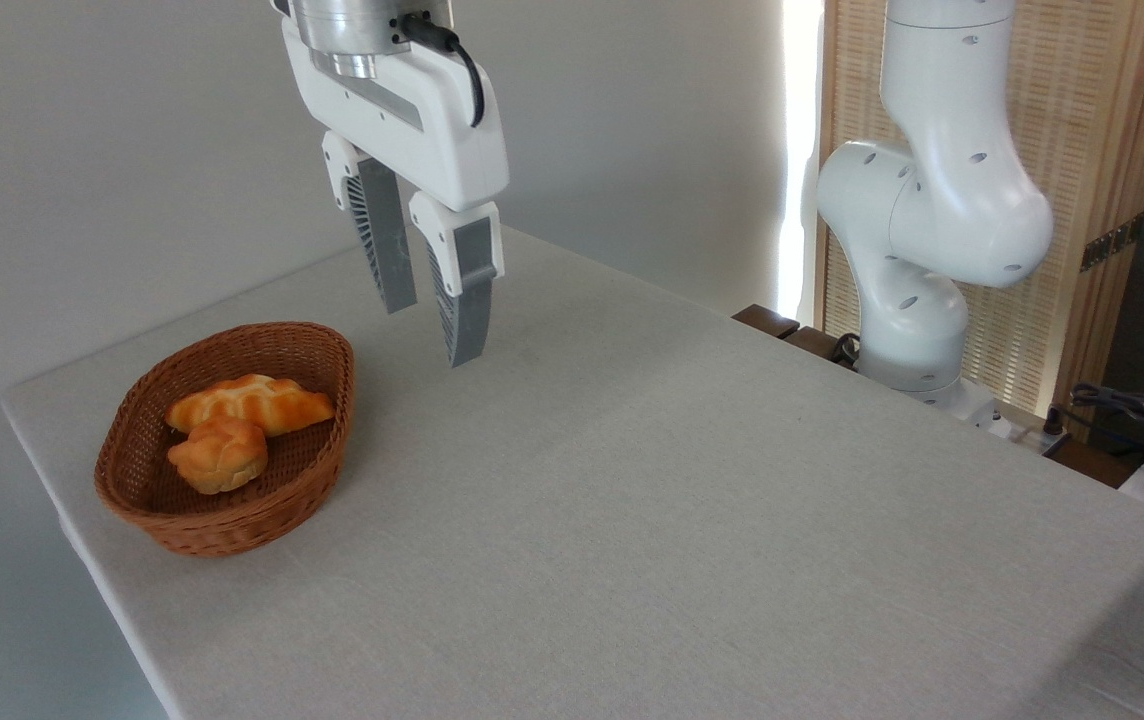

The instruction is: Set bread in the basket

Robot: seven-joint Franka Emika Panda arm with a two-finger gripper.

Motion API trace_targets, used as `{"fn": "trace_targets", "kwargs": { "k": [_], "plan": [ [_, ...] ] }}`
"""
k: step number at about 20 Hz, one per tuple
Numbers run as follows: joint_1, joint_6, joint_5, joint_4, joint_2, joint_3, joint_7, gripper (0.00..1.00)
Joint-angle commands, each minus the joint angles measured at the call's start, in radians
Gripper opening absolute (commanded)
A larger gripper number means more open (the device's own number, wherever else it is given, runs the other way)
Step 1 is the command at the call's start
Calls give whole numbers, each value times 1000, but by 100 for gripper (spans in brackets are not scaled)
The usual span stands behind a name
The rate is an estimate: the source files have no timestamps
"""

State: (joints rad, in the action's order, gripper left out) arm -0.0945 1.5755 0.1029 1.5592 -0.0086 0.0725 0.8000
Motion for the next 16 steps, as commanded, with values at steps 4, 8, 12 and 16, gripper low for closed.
{"fn": "trace_targets", "kwargs": {
  "k": [4, 8, 12, 16],
  "plan": [
    [41, -23, -35, 2, -4, -26, -28, 100],
    [42, 1, -55, 4, -2, -30, -30, 100],
    [62, 17, -57, 10, -2, -54, -33, 100],
    [79, 18, -71, 13, -4, -71, -33, 100]
  ]
}}
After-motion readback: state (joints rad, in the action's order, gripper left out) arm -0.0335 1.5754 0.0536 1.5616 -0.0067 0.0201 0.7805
